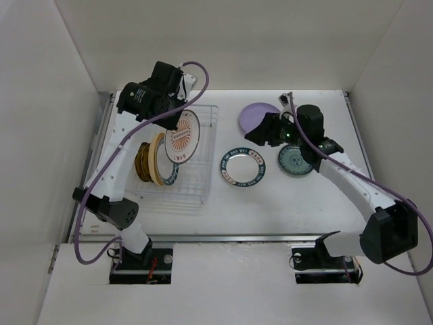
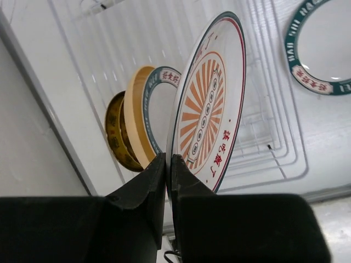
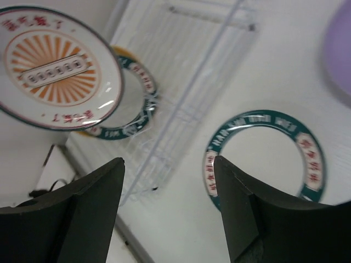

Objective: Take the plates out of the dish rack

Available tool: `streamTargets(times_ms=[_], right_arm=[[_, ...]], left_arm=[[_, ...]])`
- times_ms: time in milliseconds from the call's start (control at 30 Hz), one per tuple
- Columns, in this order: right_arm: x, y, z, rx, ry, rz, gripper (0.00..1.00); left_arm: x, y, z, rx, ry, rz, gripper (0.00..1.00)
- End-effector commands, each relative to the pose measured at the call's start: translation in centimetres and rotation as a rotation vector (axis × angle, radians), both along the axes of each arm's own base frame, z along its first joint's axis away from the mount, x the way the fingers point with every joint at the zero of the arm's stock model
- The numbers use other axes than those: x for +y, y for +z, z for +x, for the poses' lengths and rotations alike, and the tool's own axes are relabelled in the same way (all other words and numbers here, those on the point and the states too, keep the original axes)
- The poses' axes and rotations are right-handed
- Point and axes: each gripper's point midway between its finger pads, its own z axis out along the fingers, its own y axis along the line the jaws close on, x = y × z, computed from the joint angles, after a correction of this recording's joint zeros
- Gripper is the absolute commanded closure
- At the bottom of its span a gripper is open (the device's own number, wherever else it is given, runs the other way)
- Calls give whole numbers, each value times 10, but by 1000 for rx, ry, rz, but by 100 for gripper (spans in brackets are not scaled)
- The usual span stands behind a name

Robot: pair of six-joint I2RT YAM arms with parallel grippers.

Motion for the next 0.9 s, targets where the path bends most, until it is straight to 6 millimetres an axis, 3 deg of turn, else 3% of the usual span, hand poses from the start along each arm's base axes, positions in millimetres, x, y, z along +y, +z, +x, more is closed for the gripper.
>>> streamTargets(times_ms=[0, 33, 167, 200, 233, 367, 500, 600, 633, 667, 733, 767, 833, 867], right_arm=[[41, 33, -16, -123, 241, 130, 28], [51, 44, -20, -161, 298, 173, 27], [69, 26, -11, -103, 354, 231, 24], [78, 33, -17, -125, 408, 252, 22], [79, 29, -15, -113, 407, 249, 21], [110, 27, -26, -115, 440, 248, 17], [118, 10, -24, -89, 414, 223, 17], [120, 9, -26, -69, 430, 237, 37], [124, 8, -27, -67, 438, 245, 47], [125, 11, -29, -60, 446, 258, 64], [131, 22, -39, -82, 498, 292, 79], [132, 17, -41, -55, 506, 306, 89], [133, 19, -43, -53, 515, 322, 100], [133, 20, -43, -62, 516, 324, 100]], left_arm=[[-14, 21, -24, 4, -99, -105, 100], [-18, 20, -26, 12, -114, -123, 100], [-46, 16, -46, 119, -229, -281, 100], [-58, 15, -53, 164, -297, -343, 100], [-63, 15, -59, 188, -320, -372, 100], [-78, 2, -71, 285, -393, -438, 100], [-85, -5, -69, 323, -413, -456, 100], [-86, -9, -68, 334, -410, -454, 100], [-86, -9, -68, 334, -410, -454, 100], [-86, -11, -67, 334, -410, -454, 100], [-86, -11, -67, 334, -410, -454, 100], [-86, -11, -67, 334, -410, -454, 100], [-86, -11, -67, 334, -410, -454, 100], [-86, -11, -67, 334, -410, -454, 100]])
